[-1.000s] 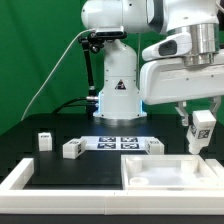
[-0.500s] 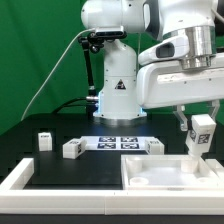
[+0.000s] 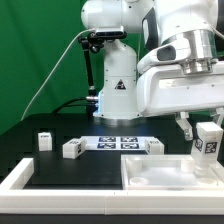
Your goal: Assemble one leg
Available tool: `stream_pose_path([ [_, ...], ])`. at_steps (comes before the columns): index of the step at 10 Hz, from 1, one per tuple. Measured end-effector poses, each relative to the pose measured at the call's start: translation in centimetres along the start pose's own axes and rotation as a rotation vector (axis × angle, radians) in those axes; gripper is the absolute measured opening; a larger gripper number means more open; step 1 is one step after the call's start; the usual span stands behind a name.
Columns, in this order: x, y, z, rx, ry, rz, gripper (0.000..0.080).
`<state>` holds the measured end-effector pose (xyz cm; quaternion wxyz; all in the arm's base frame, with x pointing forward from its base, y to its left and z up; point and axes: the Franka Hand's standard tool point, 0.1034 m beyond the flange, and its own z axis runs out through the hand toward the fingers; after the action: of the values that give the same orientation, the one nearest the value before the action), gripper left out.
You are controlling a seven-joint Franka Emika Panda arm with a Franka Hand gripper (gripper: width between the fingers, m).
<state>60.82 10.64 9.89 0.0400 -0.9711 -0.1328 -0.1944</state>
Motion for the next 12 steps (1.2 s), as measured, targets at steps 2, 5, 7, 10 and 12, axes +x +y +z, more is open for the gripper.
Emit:
stream_pose_path([
  [2, 0.6, 0.0, 0.5, 0.005, -0.006, 0.002, 0.029],
  [5, 0.0, -0.6, 1.1, 0.001, 0.021, 0.001, 0.029],
  [7, -0.8, -1.3, 1.3, -0.001, 0.034, -0.007, 0.029],
  [10, -2.5, -1.5, 1.6, -0.028, 0.12, -0.014, 0.029],
  [12, -3.6, -0.3, 1.4, -0.05, 0.171, 0.001, 0.029],
])
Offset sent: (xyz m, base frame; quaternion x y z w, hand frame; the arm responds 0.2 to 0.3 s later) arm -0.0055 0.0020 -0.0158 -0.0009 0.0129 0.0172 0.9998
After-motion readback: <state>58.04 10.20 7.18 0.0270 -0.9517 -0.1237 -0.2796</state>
